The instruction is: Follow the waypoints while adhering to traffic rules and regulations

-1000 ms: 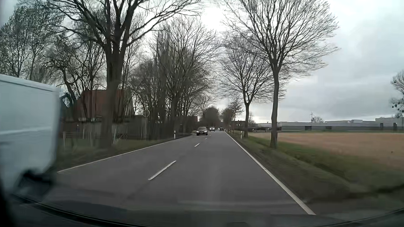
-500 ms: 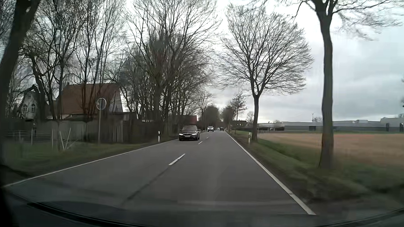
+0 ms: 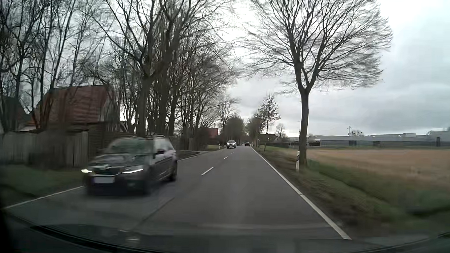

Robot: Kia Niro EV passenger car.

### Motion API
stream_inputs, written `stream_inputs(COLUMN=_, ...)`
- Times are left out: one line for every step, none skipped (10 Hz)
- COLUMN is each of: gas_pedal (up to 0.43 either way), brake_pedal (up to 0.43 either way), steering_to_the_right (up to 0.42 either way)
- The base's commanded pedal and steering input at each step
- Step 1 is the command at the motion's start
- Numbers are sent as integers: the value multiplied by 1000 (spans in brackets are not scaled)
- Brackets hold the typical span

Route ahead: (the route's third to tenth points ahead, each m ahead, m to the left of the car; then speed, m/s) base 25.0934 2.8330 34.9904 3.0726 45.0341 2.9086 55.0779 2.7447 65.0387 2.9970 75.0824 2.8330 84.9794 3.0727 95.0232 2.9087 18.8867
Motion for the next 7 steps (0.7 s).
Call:
stream_inputs(gas_pedal=228, brake_pedal=0, steering_to_the_right=2)
stream_inputs(gas_pedal=228, brake_pedal=0, steering_to_the_right=2)
stream_inputs(gas_pedal=228, brake_pedal=0, steering_to_the_right=3)
stream_inputs(gas_pedal=228, brake_pedal=0, steering_to_the_right=3)
stream_inputs(gas_pedal=228, brake_pedal=0, steering_to_the_right=3)
stream_inputs(gas_pedal=228, brake_pedal=0, steering_to_the_right=3)
stream_inputs(gas_pedal=228, brake_pedal=0, steering_to_the_right=3)
